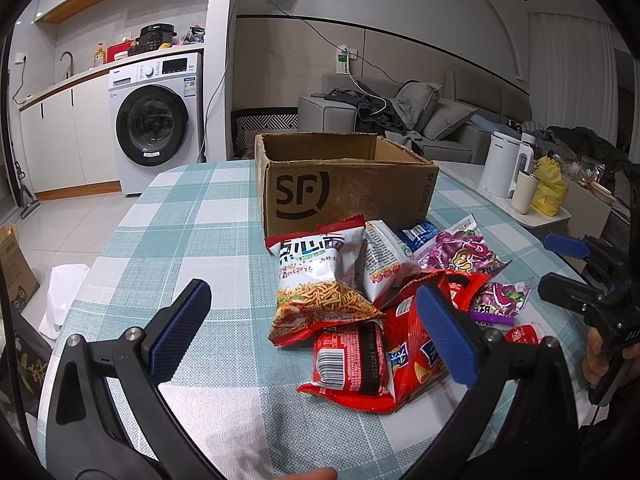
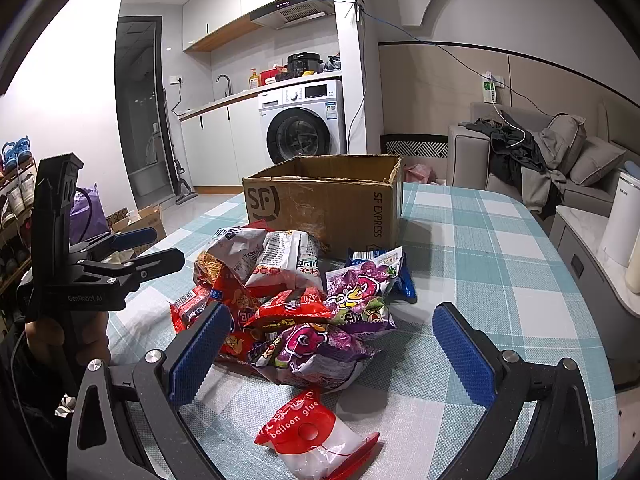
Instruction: Organize snacks
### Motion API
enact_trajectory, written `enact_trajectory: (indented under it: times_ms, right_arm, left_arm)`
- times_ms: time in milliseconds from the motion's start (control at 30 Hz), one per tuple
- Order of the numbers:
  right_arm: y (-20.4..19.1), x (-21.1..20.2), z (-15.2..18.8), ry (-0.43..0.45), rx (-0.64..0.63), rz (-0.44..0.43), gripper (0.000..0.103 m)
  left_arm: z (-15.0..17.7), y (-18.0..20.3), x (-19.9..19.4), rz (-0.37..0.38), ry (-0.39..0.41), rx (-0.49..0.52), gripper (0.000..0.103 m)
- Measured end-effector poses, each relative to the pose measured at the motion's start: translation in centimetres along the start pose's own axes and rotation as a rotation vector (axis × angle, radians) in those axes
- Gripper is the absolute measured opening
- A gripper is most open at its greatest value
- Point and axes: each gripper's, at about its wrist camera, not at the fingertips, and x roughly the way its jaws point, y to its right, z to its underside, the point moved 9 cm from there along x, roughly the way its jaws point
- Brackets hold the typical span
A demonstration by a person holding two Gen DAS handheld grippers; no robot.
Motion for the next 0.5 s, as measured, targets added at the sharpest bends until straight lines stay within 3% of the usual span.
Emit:
enact_trajectory:
  times_ms: [500]
  right_arm:
    - [0.27, 0.14, 0.26, -0.007, 0.002, 0.01, 0.103]
  left_arm:
    - [0.04, 0.04, 0.03, -0.001, -0.003, 0.0, 0.102]
